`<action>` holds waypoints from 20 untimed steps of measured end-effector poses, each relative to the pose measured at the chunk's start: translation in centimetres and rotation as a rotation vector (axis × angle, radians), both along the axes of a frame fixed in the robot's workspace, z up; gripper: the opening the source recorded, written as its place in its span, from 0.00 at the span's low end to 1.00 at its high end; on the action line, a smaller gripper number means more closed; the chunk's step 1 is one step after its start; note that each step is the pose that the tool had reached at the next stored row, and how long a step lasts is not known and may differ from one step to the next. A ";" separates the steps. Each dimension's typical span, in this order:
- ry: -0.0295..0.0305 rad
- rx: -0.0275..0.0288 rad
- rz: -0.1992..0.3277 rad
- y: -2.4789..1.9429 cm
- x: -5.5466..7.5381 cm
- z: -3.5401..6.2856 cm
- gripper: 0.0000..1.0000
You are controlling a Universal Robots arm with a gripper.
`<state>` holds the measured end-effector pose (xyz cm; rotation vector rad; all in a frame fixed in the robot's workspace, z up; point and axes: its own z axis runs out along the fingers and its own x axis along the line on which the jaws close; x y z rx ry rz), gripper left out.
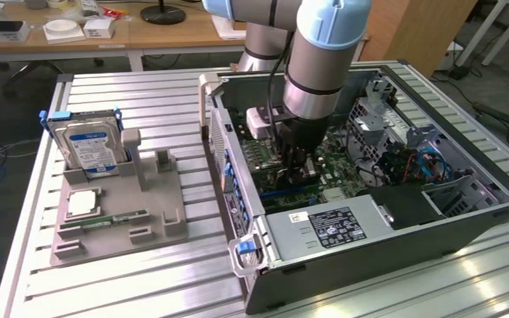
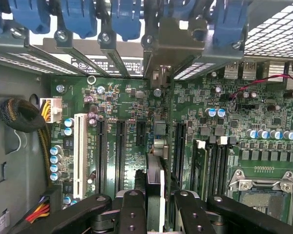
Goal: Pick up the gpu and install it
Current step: 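Insert the gpu into the slot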
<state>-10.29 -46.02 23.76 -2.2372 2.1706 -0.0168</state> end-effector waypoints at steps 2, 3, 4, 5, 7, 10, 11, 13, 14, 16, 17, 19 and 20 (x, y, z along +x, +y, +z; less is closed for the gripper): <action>-0.0001 0.0002 0.001 0.00 0.0 -0.03 0.27; -0.0002 0.0004 0.002 0.01 0.0 -0.08 0.27; -0.0002 0.0004 0.002 0.01 0.0 -0.12 0.27; -0.0001 0.0003 0.003 0.00 0.0 -0.14 0.27; 0.0000 0.0000 0.004 0.00 0.0 -0.19 0.27; 0.0000 0.0003 0.005 0.00 0.0 -0.27 0.27; -0.0005 0.0015 0.006 0.01 0.0 -0.35 0.27; -0.0001 0.0008 0.007 0.01 0.0 -0.39 0.27; 0.0000 0.0007 0.007 0.00 0.0 -0.39 0.27; 0.0000 0.0006 0.007 0.00 0.0 -0.39 0.27; -0.0001 0.0007 0.007 0.00 0.0 -0.39 0.27; -0.0001 0.0007 0.007 0.00 0.0 -0.40 0.27; -0.0001 0.0007 0.007 0.00 0.0 -0.40 0.27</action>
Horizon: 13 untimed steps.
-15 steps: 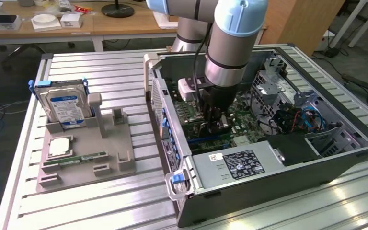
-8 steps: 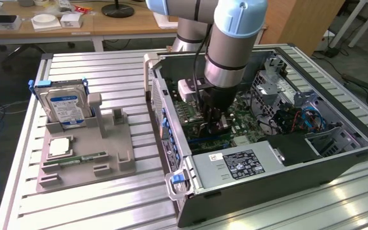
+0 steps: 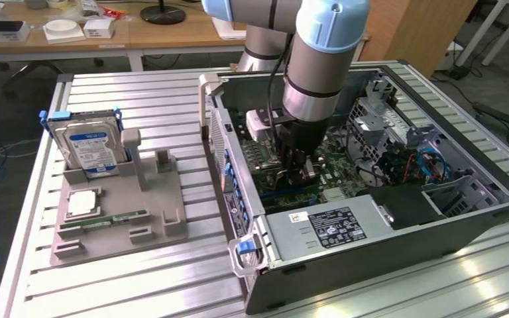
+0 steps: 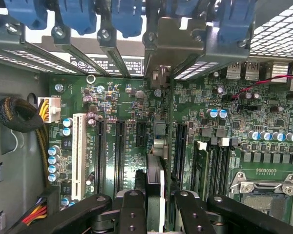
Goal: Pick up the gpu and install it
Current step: 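Insert the gpu into the slot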
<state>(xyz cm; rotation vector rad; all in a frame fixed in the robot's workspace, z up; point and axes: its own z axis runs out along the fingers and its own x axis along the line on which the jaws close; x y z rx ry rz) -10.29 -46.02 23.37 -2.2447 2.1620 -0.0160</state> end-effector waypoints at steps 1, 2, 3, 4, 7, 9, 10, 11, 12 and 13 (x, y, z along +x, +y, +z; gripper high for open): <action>-0.0001 0.0001 0.000 0.02 0.0 -0.01 0.27; -0.0002 0.0001 0.000 0.06 0.0 -0.02 0.27; -0.0002 0.0001 0.000 0.10 0.0 -0.02 0.27; -0.0001 0.0000 0.000 0.12 0.0 -0.02 0.27; 0.0000 -0.0001 -0.001 0.14 0.0 -0.02 0.27; 0.0000 0.0000 -0.001 0.14 0.0 -0.02 0.27; 0.0000 -0.0001 -0.001 0.14 0.0 -0.02 0.27; 0.0000 -0.0001 -0.001 0.14 0.0 -0.02 0.27; 0.0002 0.0000 -0.001 0.14 0.0 -0.02 0.27; 0.0005 0.0003 -0.001 0.15 0.1 -0.03 0.27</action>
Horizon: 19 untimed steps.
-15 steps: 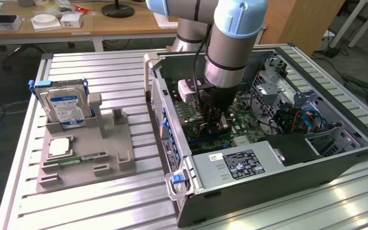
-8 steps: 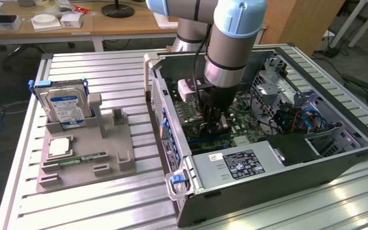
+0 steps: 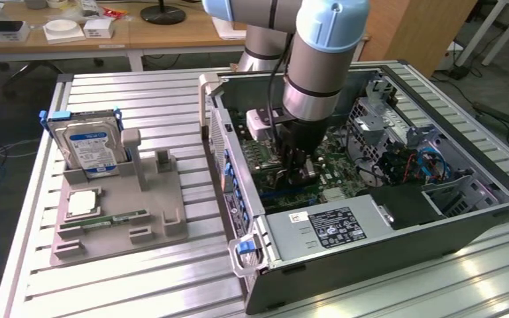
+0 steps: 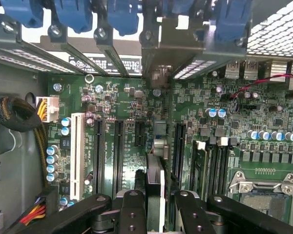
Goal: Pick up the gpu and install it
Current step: 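Insert the gpu into the slot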
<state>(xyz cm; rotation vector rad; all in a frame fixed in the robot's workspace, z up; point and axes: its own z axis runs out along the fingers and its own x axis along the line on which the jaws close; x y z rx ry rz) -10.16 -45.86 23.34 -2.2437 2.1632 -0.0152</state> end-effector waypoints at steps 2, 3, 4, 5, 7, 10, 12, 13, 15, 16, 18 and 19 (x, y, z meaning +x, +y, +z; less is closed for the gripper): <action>-0.0004 -0.0002 0.000 -0.03 0.1 0.00 0.27; -0.0005 -0.0002 0.000 -0.04 0.1 0.00 0.27; -0.0005 -0.0002 0.000 -0.04 0.1 0.00 0.27; -0.0005 -0.0001 0.000 -0.04 0.1 0.00 0.27; -0.0005 -0.0002 0.000 -0.05 0.1 0.00 0.27; -0.0007 -0.0001 0.000 -0.05 -0.1 -0.01 0.27; -0.0004 -0.0002 0.001 -0.05 -0.2 -0.02 0.27; -0.0004 -0.0003 0.001 -0.04 -0.2 -0.02 0.27; -0.0005 -0.0004 0.000 -0.04 -0.2 -0.03 0.27; -0.0005 -0.0003 -0.001 -0.04 -0.2 -0.03 0.27; -0.0005 -0.0002 -0.002 -0.04 -0.2 -0.04 0.27; -0.0005 -0.0002 -0.002 -0.04 -0.1 -0.04 0.27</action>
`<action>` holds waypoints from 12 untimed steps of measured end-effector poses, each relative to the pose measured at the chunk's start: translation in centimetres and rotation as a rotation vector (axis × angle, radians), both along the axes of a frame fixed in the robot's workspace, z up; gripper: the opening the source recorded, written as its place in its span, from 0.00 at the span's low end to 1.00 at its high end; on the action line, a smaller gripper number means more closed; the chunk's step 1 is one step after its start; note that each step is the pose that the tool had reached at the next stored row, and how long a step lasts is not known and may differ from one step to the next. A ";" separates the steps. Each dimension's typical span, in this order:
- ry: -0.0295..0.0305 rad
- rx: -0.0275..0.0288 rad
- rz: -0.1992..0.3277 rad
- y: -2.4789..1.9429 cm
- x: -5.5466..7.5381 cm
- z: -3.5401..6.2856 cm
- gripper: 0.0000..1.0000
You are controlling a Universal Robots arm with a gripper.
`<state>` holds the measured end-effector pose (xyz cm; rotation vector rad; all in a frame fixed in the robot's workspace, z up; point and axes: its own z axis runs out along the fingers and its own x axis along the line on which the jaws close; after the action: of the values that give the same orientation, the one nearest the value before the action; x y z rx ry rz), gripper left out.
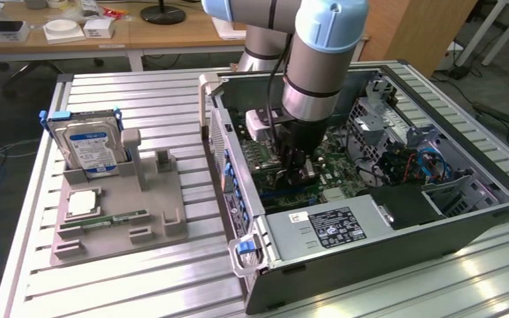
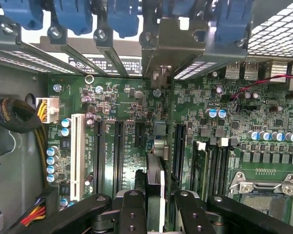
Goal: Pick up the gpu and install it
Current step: 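Insert the gpu into the slot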
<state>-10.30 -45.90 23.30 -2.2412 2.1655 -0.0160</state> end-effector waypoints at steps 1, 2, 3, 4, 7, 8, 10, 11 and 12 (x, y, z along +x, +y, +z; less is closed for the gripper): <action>-0.0001 0.0001 0.000 0.00 0.1 0.00 0.27; -0.0001 0.0001 0.000 0.00 0.1 0.00 0.27; -0.0001 0.0000 0.000 0.00 0.1 0.00 0.27; -0.0001 0.0000 0.000 0.00 0.1 0.00 0.27; 0.0000 -0.0002 0.000 0.00 0.1 0.00 0.27; 0.0000 -0.0002 0.000 0.00 0.1 0.00 0.27; 0.0000 -0.0002 -0.001 0.00 0.1 -0.01 0.27; -0.0001 -0.0001 -0.001 0.00 0.1 -0.02 0.27; -0.0001 0.0000 -0.001 0.00 0.0 -0.02 0.27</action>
<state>-10.26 -45.90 23.28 -2.2398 2.1668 -0.0161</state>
